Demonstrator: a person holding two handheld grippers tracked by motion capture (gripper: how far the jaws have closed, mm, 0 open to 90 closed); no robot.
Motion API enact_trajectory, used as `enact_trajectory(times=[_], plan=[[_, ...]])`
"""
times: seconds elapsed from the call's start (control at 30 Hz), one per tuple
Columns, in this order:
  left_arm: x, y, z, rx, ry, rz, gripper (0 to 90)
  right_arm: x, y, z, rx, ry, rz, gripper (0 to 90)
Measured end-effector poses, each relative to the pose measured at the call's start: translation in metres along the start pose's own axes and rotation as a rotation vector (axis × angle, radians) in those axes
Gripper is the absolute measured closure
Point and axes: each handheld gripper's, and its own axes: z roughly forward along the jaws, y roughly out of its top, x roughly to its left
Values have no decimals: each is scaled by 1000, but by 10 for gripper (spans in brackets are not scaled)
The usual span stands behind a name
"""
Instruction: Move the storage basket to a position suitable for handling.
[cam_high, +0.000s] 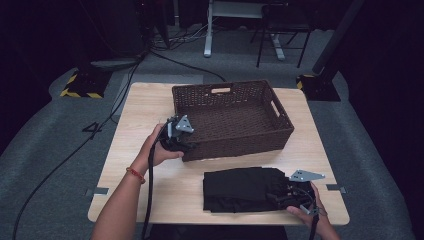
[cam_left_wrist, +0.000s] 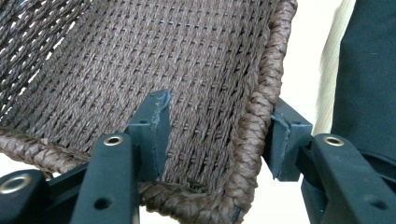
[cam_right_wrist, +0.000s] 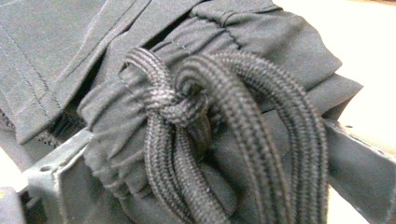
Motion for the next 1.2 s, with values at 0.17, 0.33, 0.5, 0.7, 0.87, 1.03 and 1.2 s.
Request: enact_trajectory(times=[0.17,0.33,0.5,0.7,0.87,1.03,1.2], plan=[[-8,1,-11,-77,-13,-31,278,0,0,0,1,-2,0,11],[-31,4,-30,-138,20,-22,217,0,0,0,1,-3,1,11],[-78,-1,-42,-206,41,9,187,1,1,0,6,-6,-2,10],[-118,-26,-20,-180,-56,-36,179,3,4,3,16,-10,2,6],[-128,-45,19,-93,-128,-146,186,4,9,7,26,-10,-5,5],[-131,-52,41,-47,-113,-159,173,6,15,11,31,-7,-36,3],[-128,-56,52,-41,-129,-201,156,8,22,13,36,-14,-96,1]])
